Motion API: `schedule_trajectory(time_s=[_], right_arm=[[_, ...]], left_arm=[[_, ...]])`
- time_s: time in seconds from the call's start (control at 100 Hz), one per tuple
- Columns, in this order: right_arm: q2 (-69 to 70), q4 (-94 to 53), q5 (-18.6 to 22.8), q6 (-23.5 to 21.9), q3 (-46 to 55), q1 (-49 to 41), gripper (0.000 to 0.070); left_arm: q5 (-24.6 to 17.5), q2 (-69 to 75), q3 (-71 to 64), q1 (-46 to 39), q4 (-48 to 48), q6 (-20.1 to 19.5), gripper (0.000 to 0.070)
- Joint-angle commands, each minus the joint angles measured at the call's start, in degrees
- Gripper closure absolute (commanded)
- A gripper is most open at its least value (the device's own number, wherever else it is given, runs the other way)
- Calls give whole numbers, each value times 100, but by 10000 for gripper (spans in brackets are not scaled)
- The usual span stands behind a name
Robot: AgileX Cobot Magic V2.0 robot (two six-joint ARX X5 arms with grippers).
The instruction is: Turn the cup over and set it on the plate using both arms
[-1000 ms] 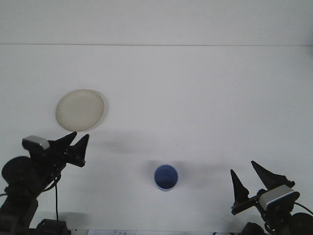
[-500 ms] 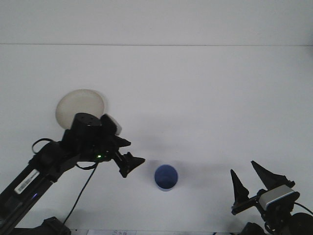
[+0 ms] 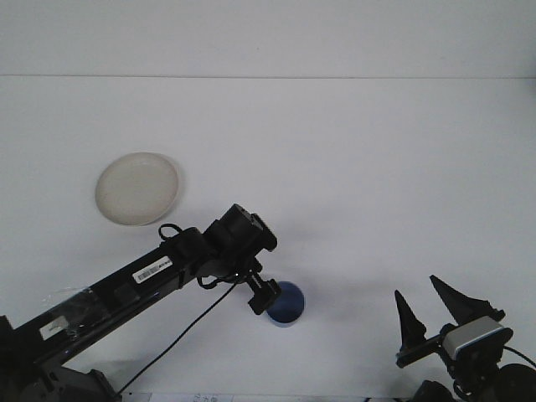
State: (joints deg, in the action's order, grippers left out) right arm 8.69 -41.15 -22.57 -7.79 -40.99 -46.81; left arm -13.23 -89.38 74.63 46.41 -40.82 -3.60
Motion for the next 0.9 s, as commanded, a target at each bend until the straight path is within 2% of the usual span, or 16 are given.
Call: schedule_trajectory(time_s=[0.0, 0.37, 0.42, 0.51, 0.66, 0.73, 0.79, 0.8, 0.82, 0.89], right_arm=[[-7, 39, 2, 31, -24, -48, 232], [-7, 39, 2, 31, -22, -48, 232], [-7, 39, 2, 31, -22, -48, 232], [-7, 39, 0, 33, -22, -48, 232], [-7, 37, 0, 31, -22, -48, 232], [-7, 37, 0, 31, -22, -48, 232], [-7, 37, 0, 31, -22, -48, 232], [-7, 37, 0, 31, -22, -48, 232], [-7, 37, 0, 31, -22, -48, 232], [-7, 37, 0, 31, -22, -48, 232]], left_arm=[[37, -210, 118, 79, 48, -55, 107], [35, -678, 118, 243, 426, -52, 122], [35, -702, 118, 269, 466, -48, 147], [33, -772, 118, 326, 494, -52, 249], [35, -903, 118, 424, 490, -55, 265], [35, -914, 118, 450, 494, -70, 377], [35, -914, 118, 483, 496, -142, 528], [35, -914, 118, 485, 496, -142, 528], [37, -914, 118, 498, 492, -170, 600], [35, -909, 118, 501, 479, -175, 700]])
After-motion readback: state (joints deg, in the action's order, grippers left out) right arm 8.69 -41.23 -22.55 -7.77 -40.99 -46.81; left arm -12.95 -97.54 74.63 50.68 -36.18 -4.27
